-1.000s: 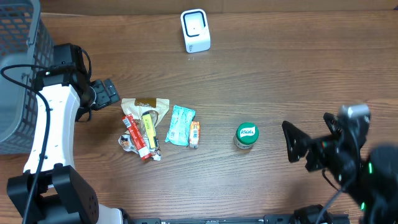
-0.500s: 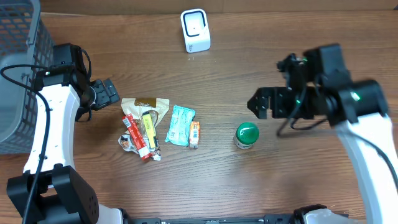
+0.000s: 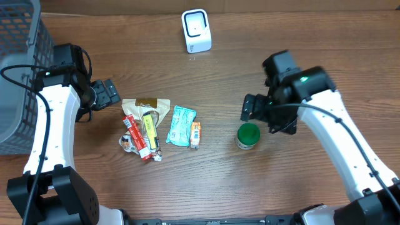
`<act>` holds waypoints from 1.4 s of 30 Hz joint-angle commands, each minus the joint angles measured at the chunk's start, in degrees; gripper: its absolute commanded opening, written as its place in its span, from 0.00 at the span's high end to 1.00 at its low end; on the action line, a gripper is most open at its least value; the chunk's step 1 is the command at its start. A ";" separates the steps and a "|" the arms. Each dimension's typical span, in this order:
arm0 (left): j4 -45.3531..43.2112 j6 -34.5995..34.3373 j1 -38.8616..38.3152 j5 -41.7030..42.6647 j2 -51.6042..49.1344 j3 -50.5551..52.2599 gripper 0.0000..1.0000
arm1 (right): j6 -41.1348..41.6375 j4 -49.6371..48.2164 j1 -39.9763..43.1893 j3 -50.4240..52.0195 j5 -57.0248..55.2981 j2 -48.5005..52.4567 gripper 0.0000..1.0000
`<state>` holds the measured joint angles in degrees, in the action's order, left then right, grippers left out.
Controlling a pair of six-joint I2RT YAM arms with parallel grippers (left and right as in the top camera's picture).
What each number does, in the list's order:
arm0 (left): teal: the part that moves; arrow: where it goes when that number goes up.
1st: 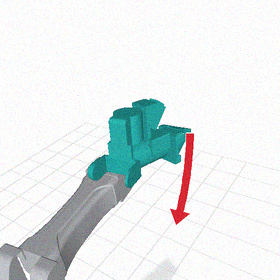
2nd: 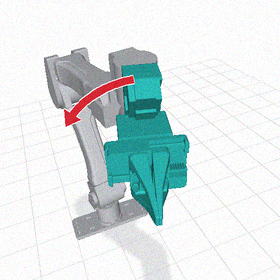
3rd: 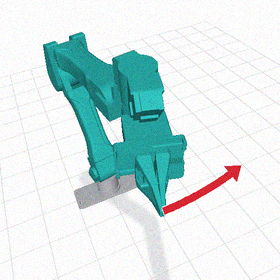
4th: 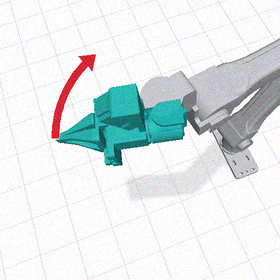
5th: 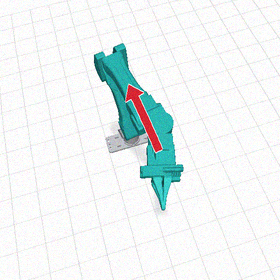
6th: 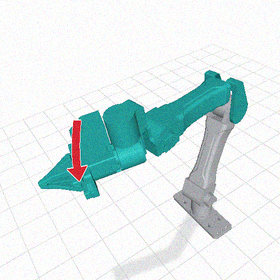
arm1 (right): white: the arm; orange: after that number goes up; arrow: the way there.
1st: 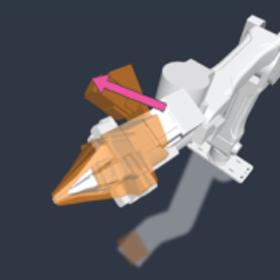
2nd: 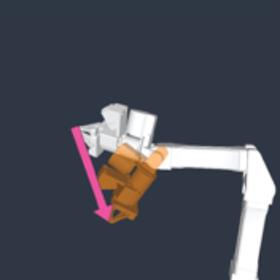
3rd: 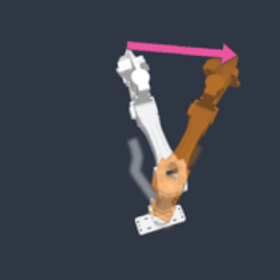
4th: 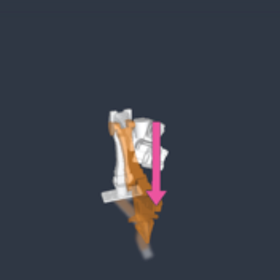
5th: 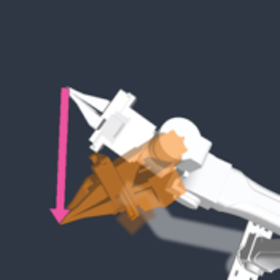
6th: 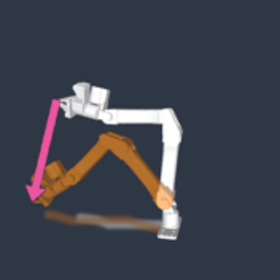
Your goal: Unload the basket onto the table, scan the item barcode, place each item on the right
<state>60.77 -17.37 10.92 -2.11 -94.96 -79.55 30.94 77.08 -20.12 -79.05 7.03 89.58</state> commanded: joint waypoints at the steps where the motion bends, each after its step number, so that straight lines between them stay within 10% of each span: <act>1: 0.04 1.09 -0.07 0.22 0.20 -1.07 0.00 | 7.74 -3.78 -3.08 5.79 -4.00 0.13 0.00; 13: 0.04 1.09 -0.07 0.22 0.20 -1.07 0.00 | 11.32 -21.29 -5.27 18.53 -4.59 0.13 0.07; 42: 0.04 1.09 -0.07 0.22 0.20 -1.07 0.00 | 1.55 -26.27 -5.29 19.47 -6.67 0.13 0.33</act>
<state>60.84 -17.37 10.92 -2.11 -94.96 -79.55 36.58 51.31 -25.32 -59.81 2.46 89.67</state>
